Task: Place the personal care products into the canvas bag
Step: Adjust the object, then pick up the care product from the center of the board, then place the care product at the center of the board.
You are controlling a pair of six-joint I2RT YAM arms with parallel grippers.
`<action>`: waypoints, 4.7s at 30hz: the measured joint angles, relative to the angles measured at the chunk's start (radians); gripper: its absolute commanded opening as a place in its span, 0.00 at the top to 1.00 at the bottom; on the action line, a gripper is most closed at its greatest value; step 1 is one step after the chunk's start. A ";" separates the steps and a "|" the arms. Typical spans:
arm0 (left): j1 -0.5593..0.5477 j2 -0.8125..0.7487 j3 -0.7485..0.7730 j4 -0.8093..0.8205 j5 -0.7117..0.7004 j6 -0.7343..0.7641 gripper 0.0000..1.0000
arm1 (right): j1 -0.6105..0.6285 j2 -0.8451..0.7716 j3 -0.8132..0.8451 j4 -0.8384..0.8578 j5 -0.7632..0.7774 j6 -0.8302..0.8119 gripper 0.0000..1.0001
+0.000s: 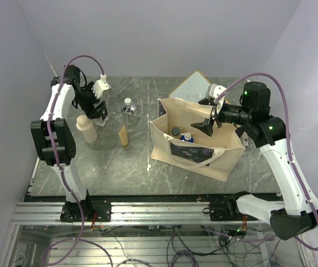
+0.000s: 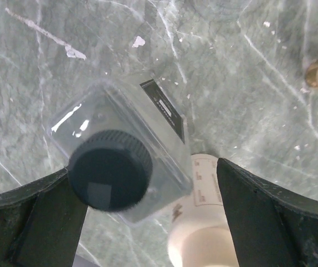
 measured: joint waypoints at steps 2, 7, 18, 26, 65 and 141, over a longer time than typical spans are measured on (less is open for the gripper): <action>0.000 -0.045 -0.047 0.033 0.000 -0.071 0.01 | 0.000 0.000 0.000 0.000 -0.003 0.000 0.12; 0.000 -0.169 -0.156 0.163 -0.002 -0.312 0.01 | 0.000 0.006 0.000 0.000 -0.009 0.000 0.12; -0.034 -0.206 -0.198 0.372 -0.191 -0.703 0.00 | 0.000 0.018 0.000 0.001 -0.026 0.002 0.12; -0.080 -0.182 -0.222 0.410 -0.291 -0.815 0.29 | 0.000 0.018 0.000 0.001 -0.026 0.016 0.11; -0.373 -0.904 -0.316 -0.034 -0.244 -0.956 0.93 | 0.001 0.163 0.177 -0.039 -0.018 0.027 0.11; -0.448 -1.155 -0.697 0.356 -0.306 -0.847 0.07 | 0.175 0.280 0.266 0.057 -0.005 0.193 0.14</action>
